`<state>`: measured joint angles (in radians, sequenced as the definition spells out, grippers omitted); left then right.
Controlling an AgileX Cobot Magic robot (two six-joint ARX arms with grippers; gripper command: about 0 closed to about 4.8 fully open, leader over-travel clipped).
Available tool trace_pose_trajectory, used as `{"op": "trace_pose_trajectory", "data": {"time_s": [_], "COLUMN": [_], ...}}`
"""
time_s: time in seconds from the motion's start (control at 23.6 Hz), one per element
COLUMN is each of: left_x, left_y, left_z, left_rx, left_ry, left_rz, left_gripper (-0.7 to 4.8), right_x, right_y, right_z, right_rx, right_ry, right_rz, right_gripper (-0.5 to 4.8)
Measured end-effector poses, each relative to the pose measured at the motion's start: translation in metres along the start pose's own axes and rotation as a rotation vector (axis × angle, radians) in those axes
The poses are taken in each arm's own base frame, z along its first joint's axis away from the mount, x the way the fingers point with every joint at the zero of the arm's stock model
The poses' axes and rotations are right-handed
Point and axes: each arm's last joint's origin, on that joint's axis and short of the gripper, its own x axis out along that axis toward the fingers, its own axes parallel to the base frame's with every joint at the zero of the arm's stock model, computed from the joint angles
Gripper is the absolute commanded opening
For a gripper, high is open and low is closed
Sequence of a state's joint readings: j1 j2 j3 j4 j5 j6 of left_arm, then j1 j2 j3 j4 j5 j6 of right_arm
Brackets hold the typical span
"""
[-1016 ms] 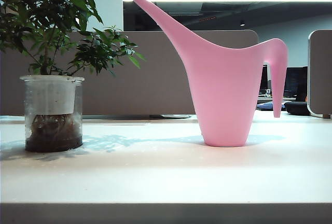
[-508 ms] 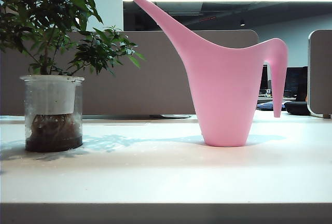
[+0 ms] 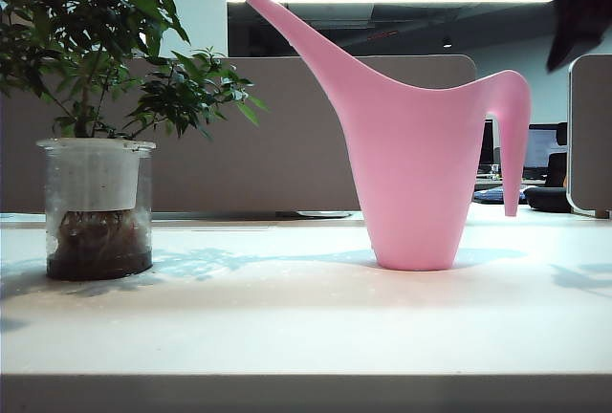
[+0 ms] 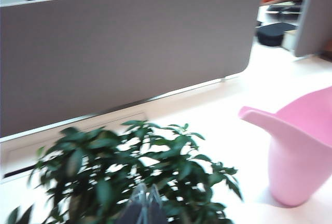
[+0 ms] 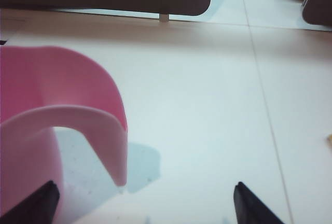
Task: Pick up the watering can from the table, water the potted plant, and put the can back.
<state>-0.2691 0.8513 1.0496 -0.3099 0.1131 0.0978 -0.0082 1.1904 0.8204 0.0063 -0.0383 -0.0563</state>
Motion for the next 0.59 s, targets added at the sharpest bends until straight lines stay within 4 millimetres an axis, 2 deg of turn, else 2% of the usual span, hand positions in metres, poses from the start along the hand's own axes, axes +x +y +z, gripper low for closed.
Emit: {"op": "trace_pose_trajectory", "data": {"time_s": [0.21,0.3,0.59], "left_x": [-0.004,-0.015,-0.036], "left_y": [-0.004,-0.008,-0.008], "left_z": [0.004,0.009,0.024], "left_rx": [0.014,0.01,0.013], "left_ry": [0.034,0.079,0.069], "left_rz": [-0.092,-0.123,-0.122], "left_gripper": [-0.05,-0.05,-0.05], "right_x": [0.036,0.051,0.075], "right_y": [0.002,0.004,0.004], "right_z": [-0.013,-0.019,-0.032], "right_rx": [-0.004,-0.006,-0.008], "right_ry": [-0.007,-0.017,-0.035], "right_rz": [0.114,0.178,0.181], "right_gripper": [4.5,4.5,4.5]}}
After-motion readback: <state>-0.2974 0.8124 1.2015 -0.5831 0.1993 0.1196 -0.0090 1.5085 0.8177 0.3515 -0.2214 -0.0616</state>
